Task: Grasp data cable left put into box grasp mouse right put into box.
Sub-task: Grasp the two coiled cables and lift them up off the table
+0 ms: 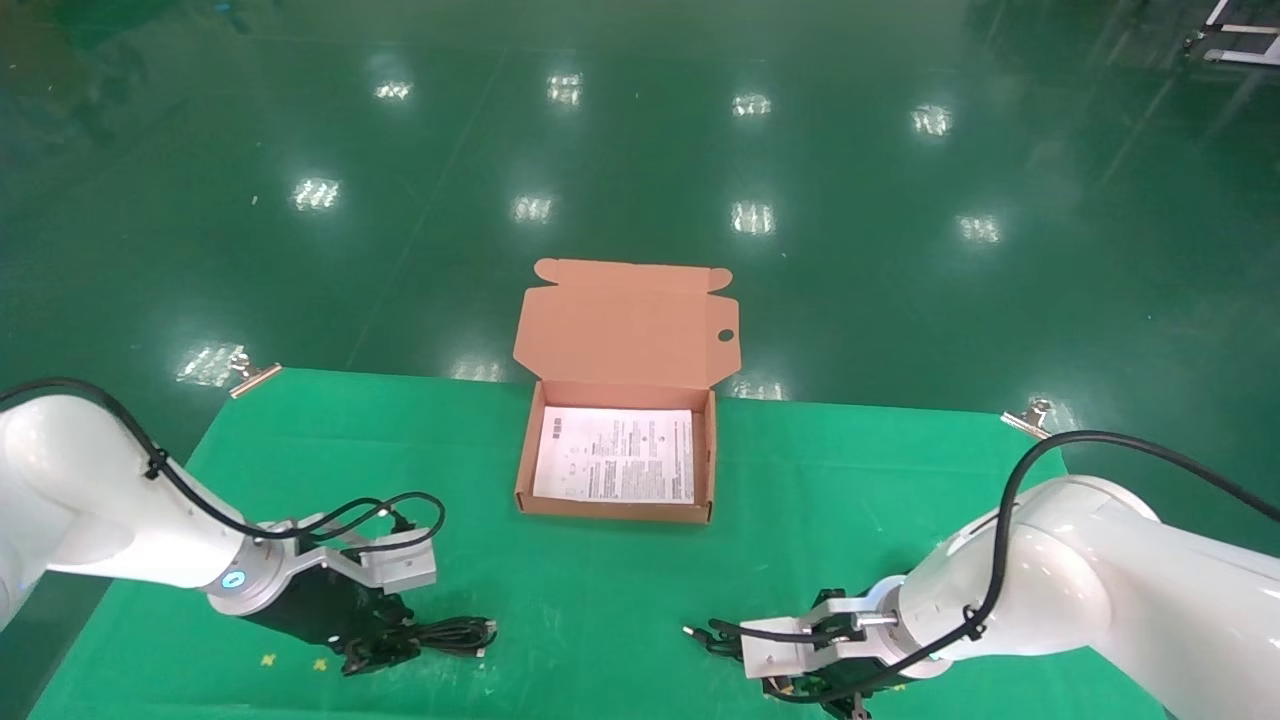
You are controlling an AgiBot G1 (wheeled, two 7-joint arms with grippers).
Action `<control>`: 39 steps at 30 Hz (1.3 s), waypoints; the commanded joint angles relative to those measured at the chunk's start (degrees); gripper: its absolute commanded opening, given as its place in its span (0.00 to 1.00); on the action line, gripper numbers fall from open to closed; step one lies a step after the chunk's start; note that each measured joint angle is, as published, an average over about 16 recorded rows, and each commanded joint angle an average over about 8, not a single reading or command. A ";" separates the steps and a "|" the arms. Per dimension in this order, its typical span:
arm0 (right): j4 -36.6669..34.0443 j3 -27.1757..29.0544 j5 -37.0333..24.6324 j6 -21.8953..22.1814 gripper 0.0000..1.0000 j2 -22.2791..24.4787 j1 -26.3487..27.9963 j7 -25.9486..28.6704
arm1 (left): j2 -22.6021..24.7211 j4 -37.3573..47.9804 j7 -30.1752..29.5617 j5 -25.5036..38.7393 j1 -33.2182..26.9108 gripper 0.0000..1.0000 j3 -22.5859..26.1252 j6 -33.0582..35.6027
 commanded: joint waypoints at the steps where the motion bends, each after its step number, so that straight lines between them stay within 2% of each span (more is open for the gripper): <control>1: 0.02 0.00 -0.01 -0.01 0.00 0.01 0.01 0.01 | -0.01 -0.02 -0.01 0.00 0.01 0.00 0.00 0.00; 15: 0.09 0.11 -0.01 0.06 0.00 0.13 0.19 0.10 | -0.19 -0.50 0.28 0.25 -0.16 0.00 0.12 -0.62; 21: 3.08 1.67 -1.55 1.21 0.00 2.54 3.81 2.39 | -1.94 -4.48 1.15 0.44 -1.37 0.00 -0.03 -3.15; 26: 9.53 3.62 -7.05 1.91 0.00 5.79 10.39 7.08 | -5.26 -11.91 0.57 -1.68 -3.16 0.00 -1.84 -3.20; 30: 13.56 5.06 -12.58 2.56 0.00 6.27 15.31 10.44 | -8.27 -20.43 -1.43 -3.11 -3.63 0.00 -3.46 -4.31; 34: 13.46 6.41 -16.31 5.32 0.00 3.60 18.10 11.71 | -10.57 -30.29 -4.63 -3.34 -2.52 0.00 -4.65 -6.96; 39: 7.08 7.86 -17.78 12.16 0.00 -2.25 19.64 9.68 | -11.93 -41.82 -9.54 -1.45 -0.02 0.00 -5.34 -11.36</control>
